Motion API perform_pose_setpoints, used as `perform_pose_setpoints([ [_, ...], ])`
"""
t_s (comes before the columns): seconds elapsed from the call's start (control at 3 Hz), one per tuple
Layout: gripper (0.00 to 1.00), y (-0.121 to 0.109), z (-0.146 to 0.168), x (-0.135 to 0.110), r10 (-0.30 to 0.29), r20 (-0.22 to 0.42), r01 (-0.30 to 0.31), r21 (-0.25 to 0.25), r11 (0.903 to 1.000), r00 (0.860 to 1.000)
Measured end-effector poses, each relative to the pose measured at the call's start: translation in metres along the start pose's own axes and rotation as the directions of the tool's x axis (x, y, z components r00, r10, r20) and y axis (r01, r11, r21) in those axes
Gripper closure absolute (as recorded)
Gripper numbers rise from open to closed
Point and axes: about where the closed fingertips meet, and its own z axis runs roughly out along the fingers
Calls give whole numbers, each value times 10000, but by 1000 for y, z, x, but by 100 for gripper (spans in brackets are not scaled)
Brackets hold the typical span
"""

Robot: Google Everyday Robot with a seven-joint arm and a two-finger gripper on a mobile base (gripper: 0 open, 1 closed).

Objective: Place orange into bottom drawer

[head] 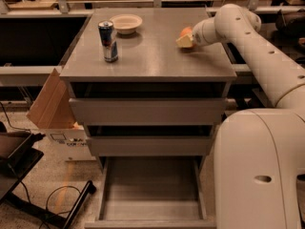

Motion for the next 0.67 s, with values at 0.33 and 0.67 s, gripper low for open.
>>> perform_pose_setpoints([
  [0.33,100,13,-51,-26,-418,732,429,-130,9990,9964],
  [0.67,100,46,-166,-61,-1350,2169,1413,-140,9899,9668],
])
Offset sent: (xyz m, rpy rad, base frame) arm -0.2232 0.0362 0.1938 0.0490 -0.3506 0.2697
